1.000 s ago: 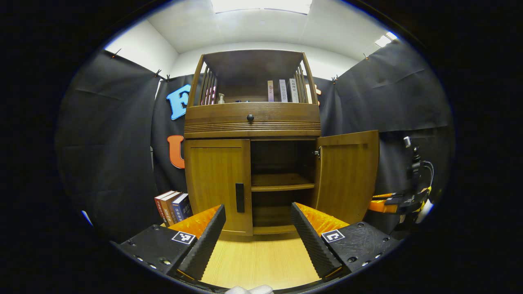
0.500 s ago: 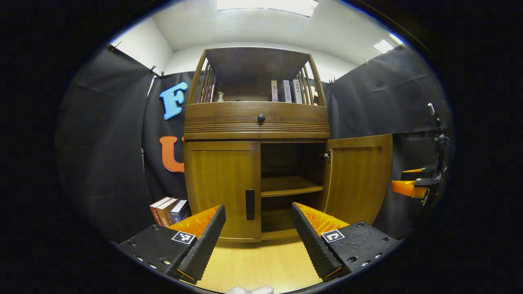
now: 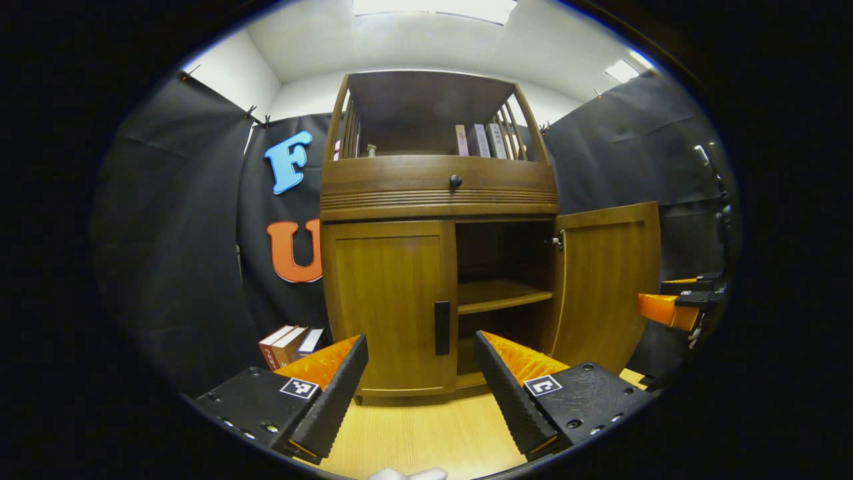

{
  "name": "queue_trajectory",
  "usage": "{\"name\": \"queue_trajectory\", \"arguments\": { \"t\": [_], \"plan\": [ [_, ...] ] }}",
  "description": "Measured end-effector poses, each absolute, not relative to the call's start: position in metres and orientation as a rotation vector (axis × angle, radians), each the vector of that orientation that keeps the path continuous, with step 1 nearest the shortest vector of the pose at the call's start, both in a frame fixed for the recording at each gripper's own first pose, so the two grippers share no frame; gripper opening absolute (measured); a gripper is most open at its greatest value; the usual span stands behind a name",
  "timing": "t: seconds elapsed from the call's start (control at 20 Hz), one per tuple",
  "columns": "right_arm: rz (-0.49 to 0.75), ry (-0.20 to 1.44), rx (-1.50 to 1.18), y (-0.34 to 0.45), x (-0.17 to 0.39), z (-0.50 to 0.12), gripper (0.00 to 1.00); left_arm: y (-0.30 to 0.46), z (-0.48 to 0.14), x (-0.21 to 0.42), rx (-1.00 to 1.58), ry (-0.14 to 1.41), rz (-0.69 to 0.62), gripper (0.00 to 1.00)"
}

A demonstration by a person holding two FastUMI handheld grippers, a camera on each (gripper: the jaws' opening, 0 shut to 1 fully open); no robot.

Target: Open the right door of the double-door shoe cabinet with the right hand, and open the left door with the left hand.

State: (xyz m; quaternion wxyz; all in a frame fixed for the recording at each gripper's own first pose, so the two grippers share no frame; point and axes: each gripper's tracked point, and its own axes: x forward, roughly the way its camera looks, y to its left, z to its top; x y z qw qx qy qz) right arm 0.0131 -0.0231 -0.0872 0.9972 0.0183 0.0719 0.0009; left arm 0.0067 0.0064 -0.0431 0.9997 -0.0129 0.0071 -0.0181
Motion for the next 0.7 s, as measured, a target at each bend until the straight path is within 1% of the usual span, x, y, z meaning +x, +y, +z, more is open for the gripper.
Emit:
{"name": "queue_trajectory", "arguments": {
  "t": [0.1, 0.15, 0.2, 0.45, 0.7],
  "plan": [
    [0.019, 0.169, 0.040, -0.011, 0.013, -0.092, 0.95, 0.007, -0.048, 0.022, -0.027, 0.011, -0.038, 0.96],
    [0.021, 0.171, 0.031, -0.010, 0.014, -0.090, 0.99, 0.005, -0.051, 0.032, -0.027, 0.011, -0.042, 0.96],
    [0.017, 0.169, 0.017, -0.010, 0.015, -0.086, 0.95, 0.004, -0.055, 0.044, -0.026, 0.006, -0.043, 0.96],
    [0.015, 0.158, -0.053, -0.003, 0.022, -0.068, 0.95, -0.013, -0.069, 0.126, 0.014, -0.021, -0.052, 0.96],
    [0.008, 0.157, -0.099, 0.003, 0.018, -0.056, 0.95, -0.033, -0.105, 0.204, 0.009, 0.006, -0.051, 0.96]
  ]
}}
